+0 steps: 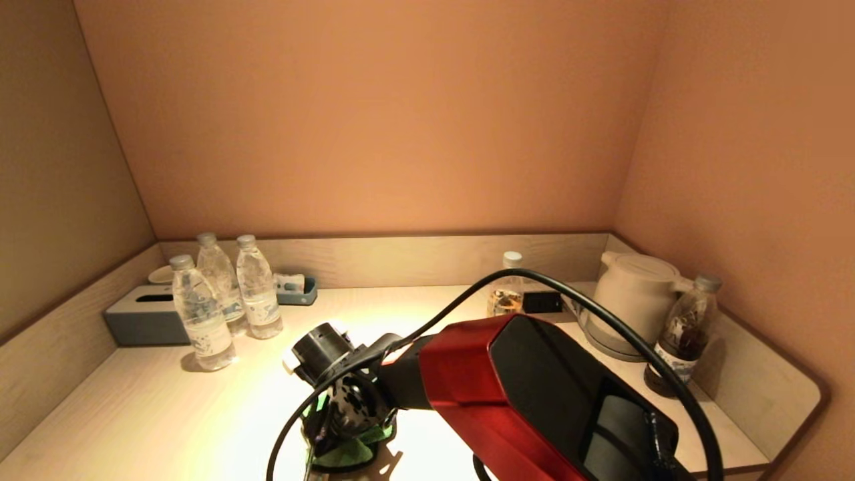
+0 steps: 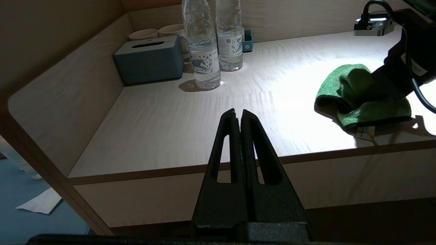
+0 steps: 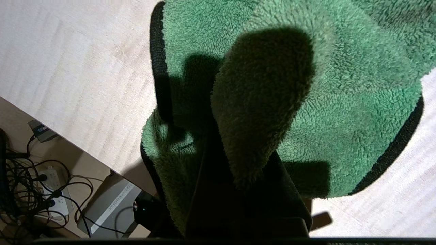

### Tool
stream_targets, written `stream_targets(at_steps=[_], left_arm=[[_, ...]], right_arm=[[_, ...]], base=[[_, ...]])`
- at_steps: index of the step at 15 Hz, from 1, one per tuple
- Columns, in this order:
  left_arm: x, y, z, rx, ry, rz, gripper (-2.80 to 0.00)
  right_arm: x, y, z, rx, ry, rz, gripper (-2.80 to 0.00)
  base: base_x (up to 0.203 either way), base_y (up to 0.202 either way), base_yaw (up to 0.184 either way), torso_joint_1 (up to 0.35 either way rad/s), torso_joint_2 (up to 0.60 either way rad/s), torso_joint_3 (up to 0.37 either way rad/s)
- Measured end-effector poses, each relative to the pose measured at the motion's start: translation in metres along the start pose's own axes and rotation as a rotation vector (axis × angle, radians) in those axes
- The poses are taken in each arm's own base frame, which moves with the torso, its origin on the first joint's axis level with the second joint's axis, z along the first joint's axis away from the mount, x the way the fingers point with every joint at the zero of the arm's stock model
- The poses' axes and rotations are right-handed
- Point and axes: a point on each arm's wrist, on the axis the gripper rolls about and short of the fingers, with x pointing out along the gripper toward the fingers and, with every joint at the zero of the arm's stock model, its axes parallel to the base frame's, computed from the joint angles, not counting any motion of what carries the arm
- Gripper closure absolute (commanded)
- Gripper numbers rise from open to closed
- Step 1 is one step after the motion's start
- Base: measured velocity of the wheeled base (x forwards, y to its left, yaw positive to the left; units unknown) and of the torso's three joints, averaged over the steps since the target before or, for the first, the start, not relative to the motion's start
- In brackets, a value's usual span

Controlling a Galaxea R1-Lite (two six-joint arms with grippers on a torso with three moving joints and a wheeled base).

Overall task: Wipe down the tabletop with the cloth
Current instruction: Sweep the stains on the table

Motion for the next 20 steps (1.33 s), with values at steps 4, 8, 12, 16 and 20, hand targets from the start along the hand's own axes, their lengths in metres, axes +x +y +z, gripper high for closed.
stream_targets(at_steps=[4, 8, 12, 16, 20], left_arm=[[0.0, 0.0, 0.0, 0.0, 0.0, 0.0, 0.0], [0.0, 0.0, 0.0, 0.0, 0.001, 0.0, 0.0], [0.0, 0.0, 0.0, 0.0, 0.0, 0.0, 0.0], [0.0, 0.0, 0.0, 0.0, 0.002, 0.0, 0.0], [0.0, 0.0, 0.0, 0.0, 0.001, 0.0, 0.0]], right_arm=[[0.01, -0.002, 0.004, -0.015, -0.051, 0.005, 0.0], [0.014, -0.027, 0.01, 0.035, -0.078, -0.056, 0.0], [0.014, -0.053, 0.006, 0.102, -0.055, -0.162, 0.0], [0.002, -0.06, 0.0, 0.161, -0.02, -0.251, 0.0], [-0.017, -0.051, -0.02, 0.162, 0.062, -0.276, 0.0]], base=[[0.0, 0.0, 0.0, 0.0, 0.0, 0.0], [0.0, 0.0, 0.0, 0.0, 0.0, 0.0], [0.0, 0.0, 0.0, 0.0, 0.0, 0.0], [0.0, 0.0, 0.0, 0.0, 0.0, 0.0], [0.0, 0.0, 0.0, 0.0, 0.0, 0.0]])
